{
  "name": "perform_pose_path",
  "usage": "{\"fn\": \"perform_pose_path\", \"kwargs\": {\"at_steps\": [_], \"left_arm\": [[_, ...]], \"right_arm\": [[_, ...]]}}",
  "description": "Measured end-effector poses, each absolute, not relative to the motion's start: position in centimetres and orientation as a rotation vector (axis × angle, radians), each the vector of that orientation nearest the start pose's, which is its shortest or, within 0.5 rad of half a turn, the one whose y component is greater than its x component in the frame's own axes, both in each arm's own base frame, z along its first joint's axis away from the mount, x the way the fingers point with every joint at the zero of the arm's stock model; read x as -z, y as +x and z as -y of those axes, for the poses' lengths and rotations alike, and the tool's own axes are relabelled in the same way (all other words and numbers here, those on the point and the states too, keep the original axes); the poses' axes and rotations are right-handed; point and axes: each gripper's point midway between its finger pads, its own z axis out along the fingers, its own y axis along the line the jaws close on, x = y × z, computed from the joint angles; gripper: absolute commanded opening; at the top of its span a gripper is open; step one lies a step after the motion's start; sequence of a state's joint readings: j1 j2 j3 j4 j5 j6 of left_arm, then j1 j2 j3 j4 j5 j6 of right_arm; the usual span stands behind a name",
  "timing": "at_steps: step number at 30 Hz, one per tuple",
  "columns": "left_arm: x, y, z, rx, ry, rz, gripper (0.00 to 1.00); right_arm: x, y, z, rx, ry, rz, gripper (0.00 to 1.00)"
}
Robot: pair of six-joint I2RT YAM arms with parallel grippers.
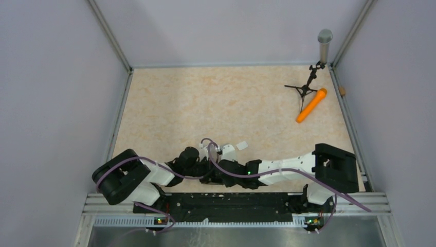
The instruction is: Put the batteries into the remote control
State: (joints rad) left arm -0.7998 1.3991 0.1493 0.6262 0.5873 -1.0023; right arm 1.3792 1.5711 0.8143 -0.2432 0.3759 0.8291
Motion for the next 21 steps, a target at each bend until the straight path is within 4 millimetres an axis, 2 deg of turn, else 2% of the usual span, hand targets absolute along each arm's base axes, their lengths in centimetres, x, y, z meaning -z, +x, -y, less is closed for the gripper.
{"fn": "perform_pose_path", "kwargs": {"at_steps": [4, 9, 12, 16, 21], "left_arm": [[-2.6, 9.0, 27.5, 1.513, 0.136, -2.585, 0.13], [-3.4, 9.3, 27.6, 1.524, 0.149, -2.546, 0.13], [-4.1, 9.7, 27.8, 1.521, 0.160, -2.518, 0.16], [-5.0, 10.3, 27.8, 1.496, 0.178, -2.481, 0.22], [-5.8, 10.8, 27.4, 1.440, 0.192, -2.450, 0.31]], "right_arm": [[-3.0, 10.3, -33.3, -0.429, -0.536, -2.466, 0.00], [-3.5, 10.7, -31.1, -0.326, -0.537, -2.461, 0.15], [-4.4, 11.3, -29.3, -0.252, -0.529, -2.434, 0.24], [-6.2, 12.6, -27.7, -0.213, -0.507, -2.399, 0.36], [-8.4, 15.7, -25.6, -0.167, -0.442, -2.342, 0.53]]}}
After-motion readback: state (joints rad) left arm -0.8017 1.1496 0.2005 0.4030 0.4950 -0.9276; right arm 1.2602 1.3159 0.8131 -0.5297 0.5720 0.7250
